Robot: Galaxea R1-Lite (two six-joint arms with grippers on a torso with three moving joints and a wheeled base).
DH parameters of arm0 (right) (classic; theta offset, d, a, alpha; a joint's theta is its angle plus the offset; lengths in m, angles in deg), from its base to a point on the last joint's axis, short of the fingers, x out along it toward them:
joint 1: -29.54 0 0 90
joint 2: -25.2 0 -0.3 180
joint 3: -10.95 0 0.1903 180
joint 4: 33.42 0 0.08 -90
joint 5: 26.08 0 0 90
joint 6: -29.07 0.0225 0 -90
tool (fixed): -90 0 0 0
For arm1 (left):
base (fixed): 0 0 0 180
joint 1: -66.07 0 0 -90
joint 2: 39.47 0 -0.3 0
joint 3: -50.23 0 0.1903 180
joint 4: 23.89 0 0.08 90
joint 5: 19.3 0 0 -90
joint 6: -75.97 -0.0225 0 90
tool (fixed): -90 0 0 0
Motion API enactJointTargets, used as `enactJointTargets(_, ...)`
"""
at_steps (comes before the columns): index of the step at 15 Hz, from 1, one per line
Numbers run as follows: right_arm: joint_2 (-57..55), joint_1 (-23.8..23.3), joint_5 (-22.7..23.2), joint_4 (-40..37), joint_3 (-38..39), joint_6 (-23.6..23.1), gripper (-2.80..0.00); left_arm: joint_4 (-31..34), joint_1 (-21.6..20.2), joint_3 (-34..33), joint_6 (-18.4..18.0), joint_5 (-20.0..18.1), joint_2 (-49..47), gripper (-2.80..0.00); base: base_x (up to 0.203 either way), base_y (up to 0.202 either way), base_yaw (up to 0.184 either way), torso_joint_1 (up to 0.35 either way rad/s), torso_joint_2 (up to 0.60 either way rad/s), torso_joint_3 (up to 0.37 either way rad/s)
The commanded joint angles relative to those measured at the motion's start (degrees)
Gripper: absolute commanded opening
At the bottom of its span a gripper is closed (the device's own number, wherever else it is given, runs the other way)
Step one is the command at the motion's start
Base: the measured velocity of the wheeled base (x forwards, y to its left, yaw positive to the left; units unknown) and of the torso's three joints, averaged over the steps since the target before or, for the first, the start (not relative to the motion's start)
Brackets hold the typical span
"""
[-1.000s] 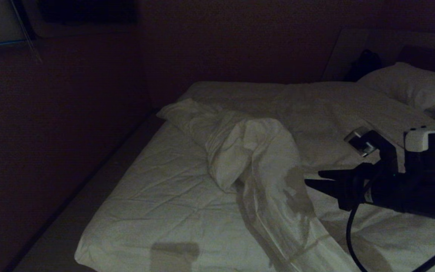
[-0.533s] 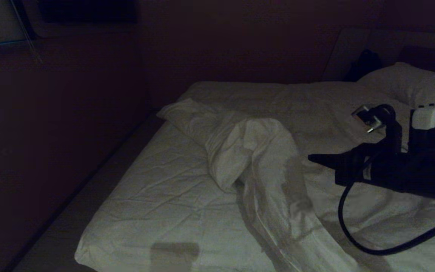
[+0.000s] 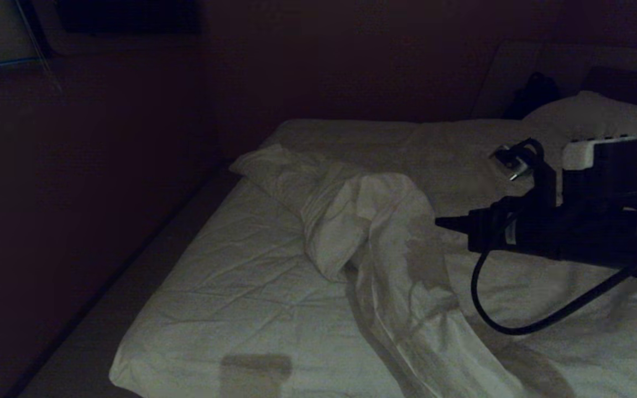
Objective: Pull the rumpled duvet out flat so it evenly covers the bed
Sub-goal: Flatten the corners of the folded blanket
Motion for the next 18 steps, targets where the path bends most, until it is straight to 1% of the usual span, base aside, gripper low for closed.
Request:
enactJointTargets(1,-3.18,0.29,0.09,0.11,-0.62,2.59,-2.8,0.02,-0.01,-0.01,0.02,0.02,0.01,-2.8,0.0,0.0,0.0,0.0,0.0,0.0)
enactJointTargets(3,-3.77,0.32,-0.06,0.07,-1.24,4.94,-2.8,0.02,-0.01,0.0,0.02,0.02,0.01,-2.8,0.0,0.0,0.0,0.0,0.0,0.0)
enactJointTargets(9,-4.04,0.23,-0.09,0.0,-1.33,5.18,-2.8,0.02,-0.01,0.07,0.02,0.02,0.01,-2.8,0.0,0.0,0.0,0.0,0.0,0.0)
enactJointTargets(12,-6.22,-0.31,-0.17,0.15,-1.51,5.16,-2.8,0.02,-0.01,0.01,0.02,0.02,0.01,-2.8,0.0,0.0,0.0,0.0,0.0,0.0)
enactJointTargets(13,-6.9,-0.6,-0.17,0.22,-1.66,5.1,0.0,0.02,-0.01,-0.02,0.02,0.02,0.01,-2.8,0.0,0.0,0.0,0.0,0.0,0.0)
enactJointTargets(18,-8.61,-2.23,-0.09,-0.08,-3.08,5.09,0.0,0.02,-0.01,0.07,0.02,0.02,0.01,-2.8,0.0,0.0,0.0,0.0,0.0,0.0)
